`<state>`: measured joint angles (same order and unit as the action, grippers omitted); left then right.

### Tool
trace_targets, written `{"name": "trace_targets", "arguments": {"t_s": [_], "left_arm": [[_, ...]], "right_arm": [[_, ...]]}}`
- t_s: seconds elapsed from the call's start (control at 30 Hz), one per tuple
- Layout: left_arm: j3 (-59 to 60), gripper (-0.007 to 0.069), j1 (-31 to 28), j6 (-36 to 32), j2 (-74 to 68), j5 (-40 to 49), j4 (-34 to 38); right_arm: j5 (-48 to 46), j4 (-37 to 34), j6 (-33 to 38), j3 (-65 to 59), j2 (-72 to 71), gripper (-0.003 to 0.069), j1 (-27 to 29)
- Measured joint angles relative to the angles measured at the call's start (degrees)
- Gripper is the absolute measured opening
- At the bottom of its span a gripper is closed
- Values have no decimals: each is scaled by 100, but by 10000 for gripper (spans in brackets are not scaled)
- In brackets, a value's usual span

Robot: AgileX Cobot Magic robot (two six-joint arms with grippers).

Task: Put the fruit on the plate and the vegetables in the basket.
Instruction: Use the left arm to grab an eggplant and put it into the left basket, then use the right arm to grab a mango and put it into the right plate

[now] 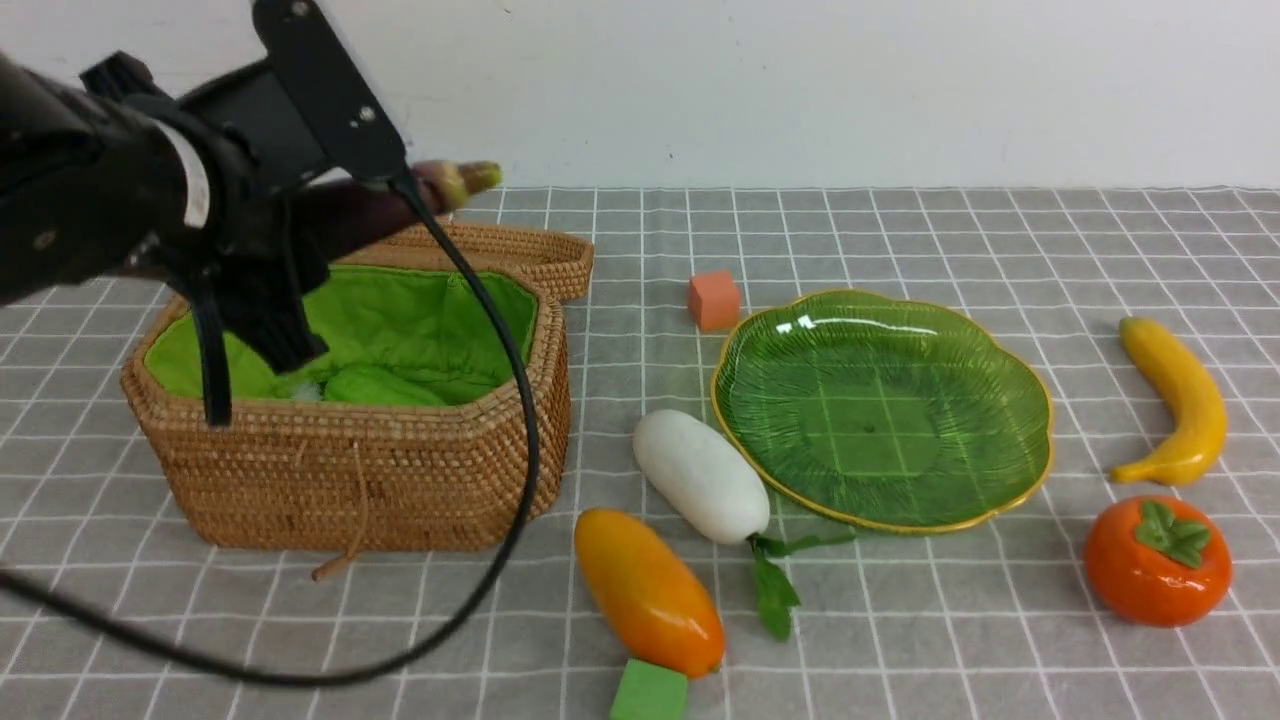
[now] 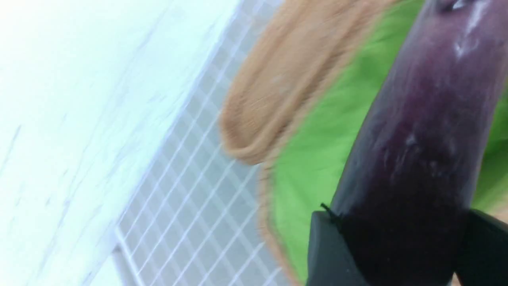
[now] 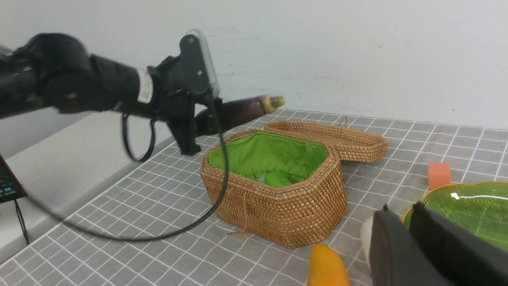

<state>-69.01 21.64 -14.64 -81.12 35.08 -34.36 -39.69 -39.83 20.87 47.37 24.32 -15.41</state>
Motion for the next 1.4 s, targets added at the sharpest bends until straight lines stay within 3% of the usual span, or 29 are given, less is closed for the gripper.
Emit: {"name": "trace_targets", "arguments": {"t_s": [0.13,0.3,0.4,0.47,0.57,0.63,0.67,0.73,0.8,0.87,1.13,1.4], "left_arm": [[-87,382,-256,-28,-474,-237,-29],[-94,613,-325,-35,-978,-451,-36],[-102,659,-325,-35,-956,-441,21],[-104,651,-317,74,-848,-268,259],[-104,601,-246,528,-637,8,665],[-108,457,6,1512,-263,509,1234],[-108,457,60,1583,-230,538,1268],[-114,226,486,2395,217,794,1657],[-115,73,787,2791,561,953,1879],[-99,-8,1167,3012,911,1104,2003],[1164,-13,2371,3613,2832,945,2068],[2889,-13,2928,4244,5052,165,2125]], "right_arm": [[0,0,0,0,0,85,0],[-6,0,0,0,0,87,0],[-47,32,0,0,0,88,0],[-123,137,0,22,0,90,0],[-275,305,-7,114,0,90,0],[-560,618,-153,326,61,90,0],[-616,646,-188,367,70,90,0],[-1029,1056,-442,629,245,90,0],[-1418,1322,-601,802,436,90,0],[-1882,1559,-778,936,719,90,0],[-2637,1721,-928,1006,2006,92,0],[-2551,1587,-1063,1511,3726,92,-280]]}}
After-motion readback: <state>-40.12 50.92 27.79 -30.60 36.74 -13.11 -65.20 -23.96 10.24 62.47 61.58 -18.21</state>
